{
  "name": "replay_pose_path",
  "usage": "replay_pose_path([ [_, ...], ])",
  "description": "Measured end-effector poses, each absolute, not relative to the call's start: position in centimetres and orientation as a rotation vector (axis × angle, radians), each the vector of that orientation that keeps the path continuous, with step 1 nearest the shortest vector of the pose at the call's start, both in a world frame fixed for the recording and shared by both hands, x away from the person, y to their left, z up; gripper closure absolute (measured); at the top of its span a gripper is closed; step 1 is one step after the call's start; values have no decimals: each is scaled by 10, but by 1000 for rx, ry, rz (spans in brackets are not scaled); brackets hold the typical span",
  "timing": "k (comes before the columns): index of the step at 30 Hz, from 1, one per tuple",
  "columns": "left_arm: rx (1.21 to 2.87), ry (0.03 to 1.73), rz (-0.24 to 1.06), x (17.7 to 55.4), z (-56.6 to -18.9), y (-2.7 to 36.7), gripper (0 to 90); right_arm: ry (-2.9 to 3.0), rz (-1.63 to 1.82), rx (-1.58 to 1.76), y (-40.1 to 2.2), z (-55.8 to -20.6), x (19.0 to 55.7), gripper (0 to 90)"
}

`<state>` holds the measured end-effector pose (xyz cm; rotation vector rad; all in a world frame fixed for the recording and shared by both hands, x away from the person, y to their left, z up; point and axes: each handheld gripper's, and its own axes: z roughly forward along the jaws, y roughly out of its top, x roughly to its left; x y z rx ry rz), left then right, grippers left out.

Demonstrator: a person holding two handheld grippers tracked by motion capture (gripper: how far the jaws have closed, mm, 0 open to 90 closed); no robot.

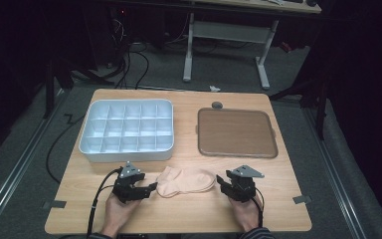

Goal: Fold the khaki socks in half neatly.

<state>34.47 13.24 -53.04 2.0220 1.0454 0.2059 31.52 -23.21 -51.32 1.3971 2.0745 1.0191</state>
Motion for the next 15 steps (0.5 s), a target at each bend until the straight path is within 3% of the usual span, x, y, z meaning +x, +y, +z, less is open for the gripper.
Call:
replay_pose_path([
  [15,2049,1049,162,353,-528,110,421,2136,1028,1375,-216,-516,321,540],
])
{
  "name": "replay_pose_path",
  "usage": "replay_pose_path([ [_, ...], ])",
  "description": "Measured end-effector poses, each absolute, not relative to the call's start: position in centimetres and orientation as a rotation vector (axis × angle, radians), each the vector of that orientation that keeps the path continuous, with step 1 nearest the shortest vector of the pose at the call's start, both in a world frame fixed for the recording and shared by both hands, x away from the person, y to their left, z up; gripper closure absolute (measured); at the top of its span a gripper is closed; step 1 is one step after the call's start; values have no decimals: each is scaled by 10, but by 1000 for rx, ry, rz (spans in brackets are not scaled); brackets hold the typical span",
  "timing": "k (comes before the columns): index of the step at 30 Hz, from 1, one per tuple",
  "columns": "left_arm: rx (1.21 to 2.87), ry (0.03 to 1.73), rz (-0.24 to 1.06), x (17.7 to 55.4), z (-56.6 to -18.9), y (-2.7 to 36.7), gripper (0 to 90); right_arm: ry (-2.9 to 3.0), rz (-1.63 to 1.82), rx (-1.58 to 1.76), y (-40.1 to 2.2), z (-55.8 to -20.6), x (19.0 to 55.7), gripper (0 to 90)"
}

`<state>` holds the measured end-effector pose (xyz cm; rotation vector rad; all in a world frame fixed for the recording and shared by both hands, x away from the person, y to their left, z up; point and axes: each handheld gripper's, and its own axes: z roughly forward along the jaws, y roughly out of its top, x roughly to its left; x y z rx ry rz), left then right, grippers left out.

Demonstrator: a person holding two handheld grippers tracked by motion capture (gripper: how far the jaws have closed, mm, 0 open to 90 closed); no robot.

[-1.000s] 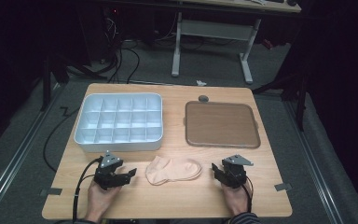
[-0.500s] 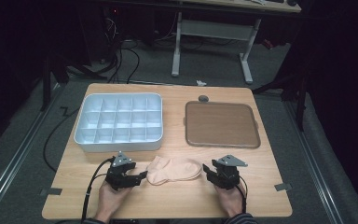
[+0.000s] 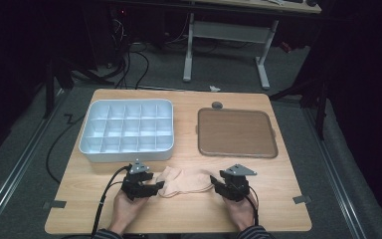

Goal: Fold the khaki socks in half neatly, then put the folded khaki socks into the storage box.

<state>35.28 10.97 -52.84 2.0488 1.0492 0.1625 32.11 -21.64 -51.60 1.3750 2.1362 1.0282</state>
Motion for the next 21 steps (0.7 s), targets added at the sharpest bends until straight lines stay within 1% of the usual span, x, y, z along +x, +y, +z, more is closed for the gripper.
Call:
replay_pose_path([
  [6,2058,1052,169,353,-528,107,454,2149,1014,1374,-214,-519,325,542],
  [13,2078,1021,184,350,-528,103,520,2181,999,1376,-211,-524,328,570],
  [18,2100,1002,203,348,-528,102,602,2192,992,1389,-211,-525,330,605],
  [21,2109,996,197,348,-527,102,678,2206,989,1389,-210,-526,331,656],
])
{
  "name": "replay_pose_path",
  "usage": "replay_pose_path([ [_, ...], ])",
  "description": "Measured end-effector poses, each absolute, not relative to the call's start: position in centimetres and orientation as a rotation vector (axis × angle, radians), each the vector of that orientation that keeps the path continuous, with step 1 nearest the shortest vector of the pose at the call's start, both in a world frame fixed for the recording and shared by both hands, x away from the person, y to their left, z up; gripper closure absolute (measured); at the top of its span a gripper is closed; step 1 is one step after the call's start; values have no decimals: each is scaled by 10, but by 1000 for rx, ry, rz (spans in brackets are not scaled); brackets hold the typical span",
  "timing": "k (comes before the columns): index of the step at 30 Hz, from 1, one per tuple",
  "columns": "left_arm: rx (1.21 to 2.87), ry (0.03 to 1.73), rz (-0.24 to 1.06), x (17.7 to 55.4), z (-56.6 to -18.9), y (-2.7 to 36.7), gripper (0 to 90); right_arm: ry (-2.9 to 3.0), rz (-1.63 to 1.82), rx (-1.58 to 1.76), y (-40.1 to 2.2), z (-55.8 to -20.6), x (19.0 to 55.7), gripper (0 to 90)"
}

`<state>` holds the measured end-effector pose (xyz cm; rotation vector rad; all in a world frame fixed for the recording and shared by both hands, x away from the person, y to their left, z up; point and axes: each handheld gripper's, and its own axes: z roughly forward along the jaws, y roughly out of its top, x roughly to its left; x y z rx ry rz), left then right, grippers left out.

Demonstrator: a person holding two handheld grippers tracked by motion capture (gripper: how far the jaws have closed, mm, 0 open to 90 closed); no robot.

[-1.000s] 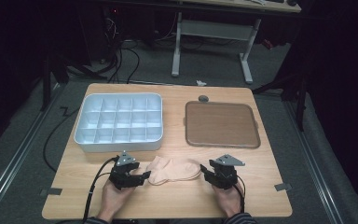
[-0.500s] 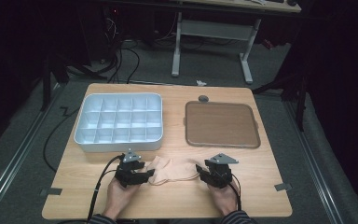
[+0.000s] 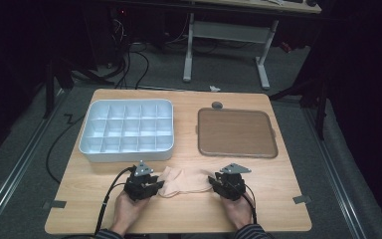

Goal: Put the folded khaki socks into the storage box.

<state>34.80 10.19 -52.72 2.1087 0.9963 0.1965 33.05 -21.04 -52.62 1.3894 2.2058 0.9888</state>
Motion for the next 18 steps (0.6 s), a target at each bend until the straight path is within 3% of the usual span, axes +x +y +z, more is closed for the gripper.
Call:
replay_pose_path([
  [8,2135,960,167,349,-526,99,821,2235,1003,1362,-209,-526,329,840],
  [18,2136,936,124,347,-524,100,839,2228,1037,1357,-213,-522,319,862],
])
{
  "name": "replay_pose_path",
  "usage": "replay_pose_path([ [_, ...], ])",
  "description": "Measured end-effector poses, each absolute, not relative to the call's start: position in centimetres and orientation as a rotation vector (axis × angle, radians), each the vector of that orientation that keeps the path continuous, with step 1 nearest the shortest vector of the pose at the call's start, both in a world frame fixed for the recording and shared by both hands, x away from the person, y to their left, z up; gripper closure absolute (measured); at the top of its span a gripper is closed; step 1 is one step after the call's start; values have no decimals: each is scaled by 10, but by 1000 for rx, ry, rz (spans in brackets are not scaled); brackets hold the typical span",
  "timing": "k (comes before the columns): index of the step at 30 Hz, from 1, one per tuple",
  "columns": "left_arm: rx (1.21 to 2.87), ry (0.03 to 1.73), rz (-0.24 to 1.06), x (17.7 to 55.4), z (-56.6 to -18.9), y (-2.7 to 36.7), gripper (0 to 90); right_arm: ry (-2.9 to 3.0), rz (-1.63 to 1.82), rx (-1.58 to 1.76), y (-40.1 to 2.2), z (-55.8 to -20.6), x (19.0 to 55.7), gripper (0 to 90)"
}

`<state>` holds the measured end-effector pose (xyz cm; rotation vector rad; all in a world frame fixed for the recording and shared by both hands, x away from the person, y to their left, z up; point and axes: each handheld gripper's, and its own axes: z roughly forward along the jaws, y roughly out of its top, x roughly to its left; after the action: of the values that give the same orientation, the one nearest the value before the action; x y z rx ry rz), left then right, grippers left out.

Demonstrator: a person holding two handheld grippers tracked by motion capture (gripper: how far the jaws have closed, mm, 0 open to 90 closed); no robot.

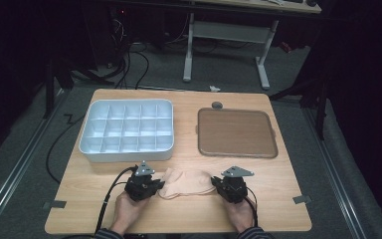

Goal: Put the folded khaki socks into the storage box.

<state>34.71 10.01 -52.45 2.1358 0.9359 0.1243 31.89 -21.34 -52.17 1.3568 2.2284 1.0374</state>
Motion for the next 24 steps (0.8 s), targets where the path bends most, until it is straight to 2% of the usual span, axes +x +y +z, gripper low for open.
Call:
replay_pose_path([
  [14,2135,933,109,337,-526,106,836,2245,1015,1327,-211,-526,300,859],
  [16,2130,941,104,337,-527,106,828,2234,1014,1327,-210,-527,300,835],
  [17,2128,945,106,337,-527,106,819,2229,1009,1326,-210,-527,300,794],
  [18,2126,948,107,337,-526,107,800,2218,1004,1331,-209,-527,300,721],
  [22,2114,972,123,335,-526,108,656,2193,1010,1344,-209,-526,299,620],
  [24,2108,979,152,333,-525,108,540,2177,1036,1337,-210,-523,297,560],
])
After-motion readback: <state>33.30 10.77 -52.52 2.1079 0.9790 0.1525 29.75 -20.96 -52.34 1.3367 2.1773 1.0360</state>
